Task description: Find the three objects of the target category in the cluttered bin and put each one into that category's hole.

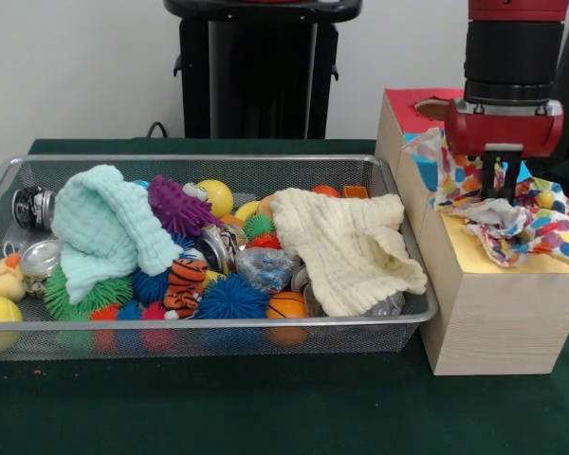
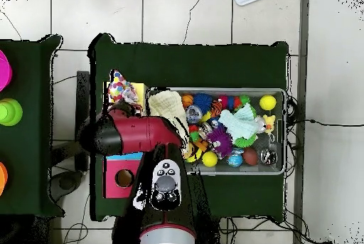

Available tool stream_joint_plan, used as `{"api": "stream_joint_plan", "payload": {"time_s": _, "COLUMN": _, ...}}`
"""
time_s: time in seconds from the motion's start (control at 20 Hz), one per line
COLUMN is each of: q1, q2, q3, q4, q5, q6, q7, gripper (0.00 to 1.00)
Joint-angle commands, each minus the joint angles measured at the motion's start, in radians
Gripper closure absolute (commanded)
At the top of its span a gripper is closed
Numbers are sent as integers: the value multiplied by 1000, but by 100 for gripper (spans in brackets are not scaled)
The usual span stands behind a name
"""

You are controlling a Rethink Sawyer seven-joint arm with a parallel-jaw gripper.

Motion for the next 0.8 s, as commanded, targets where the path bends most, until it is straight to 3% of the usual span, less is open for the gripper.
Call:
{"api": "stream_joint_plan", "payload": {"time_s": 0.05, "q1": 17, "q2": 82, "q3": -10, "q4": -112, "q5": 61, "q6": 85, "q7": 175, "gripper": 100}}
{"api": "stream_joint_plan", "payload": {"time_s": 0.35, "q1": 51, "q2": 147, "q3": -42, "q4": -159, "q5": 107, "q6": 90, "q7": 218, "gripper": 100}}
{"api": "stream_joint_plan", "payload": {"time_s": 0.8, "q1": 74, "q2": 327, "q3": -51, "q4": -194, "q5": 142, "q6": -72, "q7": 203, "gripper": 100}}
